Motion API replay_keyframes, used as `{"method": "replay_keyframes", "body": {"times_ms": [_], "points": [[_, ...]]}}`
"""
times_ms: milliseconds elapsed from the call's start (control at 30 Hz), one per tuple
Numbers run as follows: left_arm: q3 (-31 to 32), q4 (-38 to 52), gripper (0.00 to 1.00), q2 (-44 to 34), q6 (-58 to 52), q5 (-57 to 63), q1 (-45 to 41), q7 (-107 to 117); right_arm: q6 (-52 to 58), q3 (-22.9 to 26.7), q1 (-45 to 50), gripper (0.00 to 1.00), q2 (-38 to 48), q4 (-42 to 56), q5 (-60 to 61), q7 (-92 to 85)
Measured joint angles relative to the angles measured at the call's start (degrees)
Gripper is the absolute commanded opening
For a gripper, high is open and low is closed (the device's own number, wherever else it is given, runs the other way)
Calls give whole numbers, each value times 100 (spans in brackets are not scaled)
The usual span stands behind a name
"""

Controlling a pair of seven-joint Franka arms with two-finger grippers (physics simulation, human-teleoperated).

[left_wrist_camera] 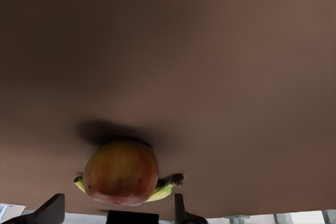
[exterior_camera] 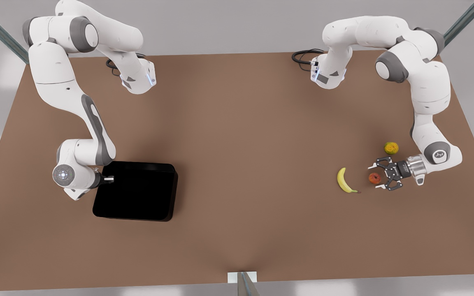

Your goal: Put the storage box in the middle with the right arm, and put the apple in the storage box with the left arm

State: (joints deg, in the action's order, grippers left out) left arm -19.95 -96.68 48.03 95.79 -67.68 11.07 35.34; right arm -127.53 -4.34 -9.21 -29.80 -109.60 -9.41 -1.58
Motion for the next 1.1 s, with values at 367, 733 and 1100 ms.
{"method": "replay_keyframes", "body": {"times_ms": [367, 733, 1100], "points": [[122, 81, 100, 237, 53, -357, 75, -407, -21, -156, 183, 21, 15, 192, 46, -73], [131, -16, 87, 413, -343, -1239, 273, -768, -292, -990, 1913, 21, -690, 1868, 22, 58], [272, -53, 73, 471, -175, -1586, 273, -775, -413, -1455, 2414, 100, -1486, 2628, -14, 65]]}}
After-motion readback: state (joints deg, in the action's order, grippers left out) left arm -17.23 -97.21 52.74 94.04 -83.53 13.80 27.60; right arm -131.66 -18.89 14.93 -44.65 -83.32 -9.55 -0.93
